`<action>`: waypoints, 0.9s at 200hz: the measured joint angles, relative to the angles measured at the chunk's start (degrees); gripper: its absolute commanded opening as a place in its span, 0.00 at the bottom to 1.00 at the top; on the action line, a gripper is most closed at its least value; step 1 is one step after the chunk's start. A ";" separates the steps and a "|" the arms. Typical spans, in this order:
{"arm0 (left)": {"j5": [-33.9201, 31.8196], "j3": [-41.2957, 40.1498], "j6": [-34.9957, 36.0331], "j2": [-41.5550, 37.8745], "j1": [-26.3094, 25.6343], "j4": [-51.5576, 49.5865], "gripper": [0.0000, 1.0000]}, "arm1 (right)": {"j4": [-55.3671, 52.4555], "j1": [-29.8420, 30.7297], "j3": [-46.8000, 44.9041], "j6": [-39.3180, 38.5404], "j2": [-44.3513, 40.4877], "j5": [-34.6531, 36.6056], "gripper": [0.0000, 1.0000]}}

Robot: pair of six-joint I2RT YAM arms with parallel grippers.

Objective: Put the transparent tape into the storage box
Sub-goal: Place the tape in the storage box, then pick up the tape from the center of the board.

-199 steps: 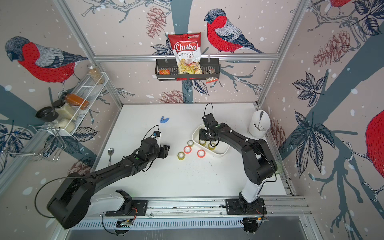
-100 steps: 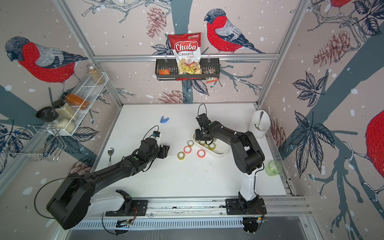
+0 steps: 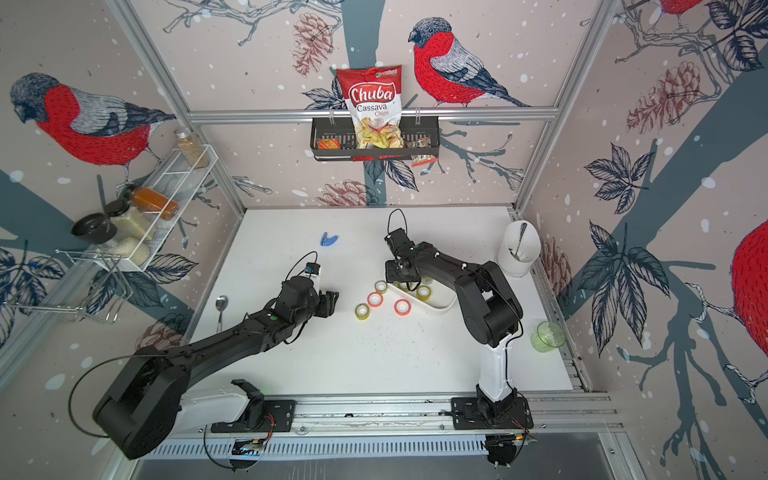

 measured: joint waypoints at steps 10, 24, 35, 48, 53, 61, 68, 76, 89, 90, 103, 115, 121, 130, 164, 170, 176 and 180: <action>0.00 -0.02 0.00 -0.02 0.00 0.00 0.64 | 0.00 0.52 -0.13 0.00 -1.40 0.63 0.66; 0.11 -0.02 0.02 -0.02 0.00 0.04 0.64 | -0.04 1.22 -0.74 0.02 -3.48 1.40 0.66; 1.14 -0.07 0.22 0.04 0.00 0.26 0.64 | -0.13 1.62 -1.70 0.07 -5.35 1.92 0.66; 2.78 -0.26 0.70 0.33 0.00 0.92 0.65 | 0.09 1.99 -3.67 0.26 -8.09 2.56 0.67; 3.50 -0.42 0.94 0.48 0.00 1.38 0.66 | 0.02 2.05 -4.55 0.33 -9.16 2.67 0.67; 4.79 -0.63 1.20 0.68 0.00 2.08 0.66 | 0.07 2.10 -6.14 0.50 -11.06 2.80 0.68; 6.19 -0.83 1.70 0.85 0.00 2.89 0.67 | 0.28 2.05 -7.65 0.70 -12.70 2.86 0.68; 7.69 -1.03 2.10 1.03 0.00 3.78 0.68 | 0.46 1.90 -9.33 1.16 -14.51 2.89 0.69; 9.81 -1.51 2.54 1.09 -0.15 5.42 0.69 | 0.68 1.46 -11.76 1.49 -17.14 2.89 0.70; 10.05 -1.55 2.54 1.09 -0.17 5.62 0.69 | 0.68 1.44 -11.89 1.49 -17.27 2.86 0.70; 12.02 -1.75 3.19 1.18 -0.70 6.78 0.70 | 0.76 0.76 -13.97 1.51 -19.58 2.80 0.70; 13.20 -1.55 4.00 1.70 -1.84 7.58 0.71 | 0.87 0.15 -15.50 1.53 -21.31 2.75 0.70; 13.44 -1.20 4.55 2.16 -2.71 7.56 0.71 | 1.03 -0.20 -16.22 1.68 -22.12 2.71 0.70; 13.62 -0.35 5.46 3.13 -4.04 7.56 0.71 | 1.11 -0.61 -17.07 1.70 -23.10 2.56 0.70; 13.46 3.48 8.37 8.61 -8.41 7.10 0.69 | 1.46 -1.97 -18.97 1.75 -25.64 1.51 0.70; 13.42 3.89 8.48 9.46 -8.85 6.93 0.69 | 1.51 -2.03 -19.17 1.75 -25.92 1.42 0.71; 13.27 4.15 8.55 10.10 -9.16 6.64 0.69 | 1.62 -2.23 -19.43 1.75 -26.16 1.40 0.70; 13.09 4.28 8.61 10.49 -9.38 6.47 0.69 | 1.73 -2.27 -19.63 1.75 -26.34 1.36 0.70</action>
